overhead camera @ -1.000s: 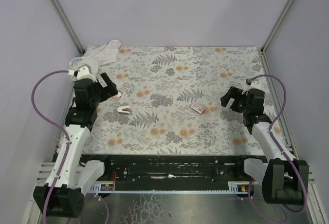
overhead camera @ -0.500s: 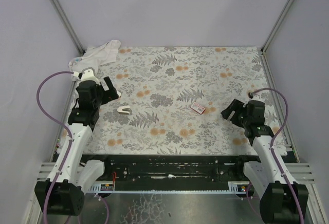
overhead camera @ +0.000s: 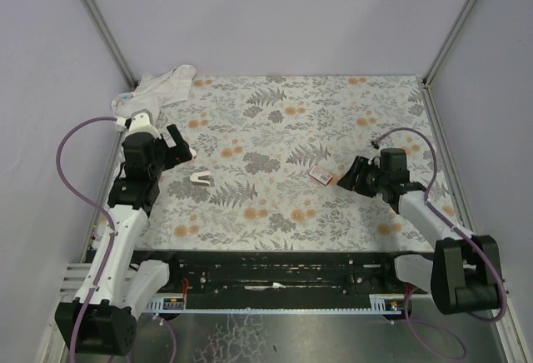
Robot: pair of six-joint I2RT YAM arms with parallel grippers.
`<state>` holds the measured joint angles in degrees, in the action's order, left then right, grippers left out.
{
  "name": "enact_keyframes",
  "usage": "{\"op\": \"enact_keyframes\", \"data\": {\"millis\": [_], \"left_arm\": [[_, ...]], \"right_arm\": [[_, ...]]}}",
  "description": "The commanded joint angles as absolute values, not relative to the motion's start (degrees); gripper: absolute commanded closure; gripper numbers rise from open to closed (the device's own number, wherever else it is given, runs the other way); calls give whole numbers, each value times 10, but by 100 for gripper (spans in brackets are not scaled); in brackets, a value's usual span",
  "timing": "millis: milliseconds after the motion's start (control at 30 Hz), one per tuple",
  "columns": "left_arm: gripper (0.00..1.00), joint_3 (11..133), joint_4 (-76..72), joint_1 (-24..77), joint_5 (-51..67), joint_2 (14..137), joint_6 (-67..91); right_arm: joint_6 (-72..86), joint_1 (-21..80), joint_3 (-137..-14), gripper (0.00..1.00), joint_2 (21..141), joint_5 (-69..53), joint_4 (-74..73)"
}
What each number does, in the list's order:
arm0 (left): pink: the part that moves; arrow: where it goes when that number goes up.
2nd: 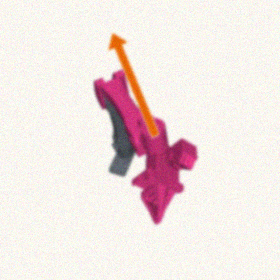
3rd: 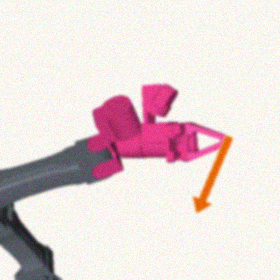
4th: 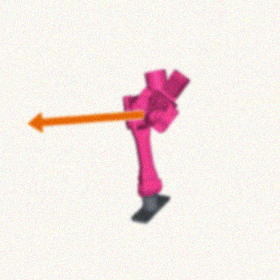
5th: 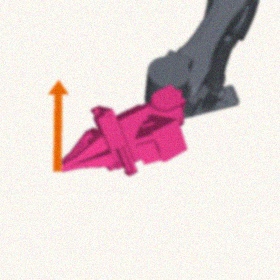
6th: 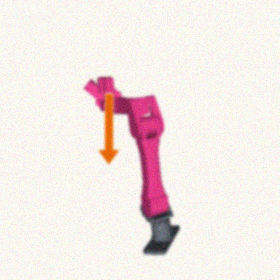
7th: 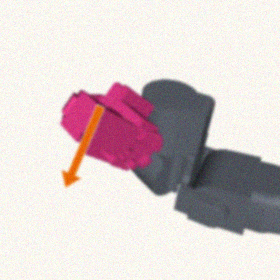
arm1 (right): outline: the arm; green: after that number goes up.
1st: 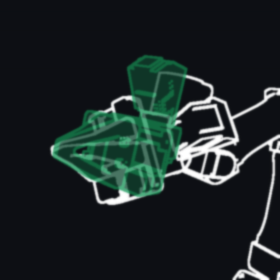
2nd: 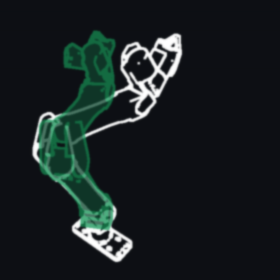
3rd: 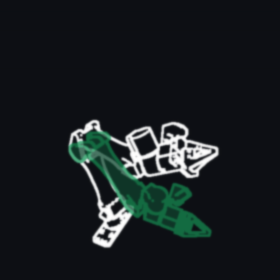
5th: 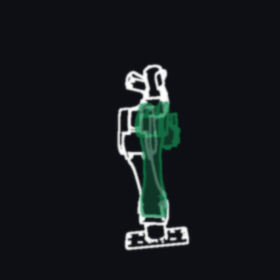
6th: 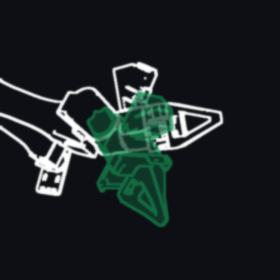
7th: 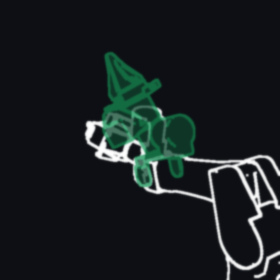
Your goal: Load the staples into the stapler
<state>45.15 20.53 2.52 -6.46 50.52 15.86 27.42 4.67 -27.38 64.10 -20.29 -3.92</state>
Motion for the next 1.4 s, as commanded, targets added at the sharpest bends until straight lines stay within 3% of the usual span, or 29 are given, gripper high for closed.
{"op": "enact_keyframes", "data": {"millis": [0,233,433,1000,1367], "left_arm": [[0,450,179,25,-61,482,156],[0,452,181,25,-47,478,158],[0,452,185,25,-42,482,156],[0,455,191,25,-38,497,152],[0,459,197,25,-38,513,151]], "right_arm": [[272,66,-333,47,695,-226,18],[274,80,-348,58,759,-243,47],[272,94,-369,62,800,-258,53],[265,114,-400,65,874,-239,71],[215,123,-494,64,967,-232,48]]}}
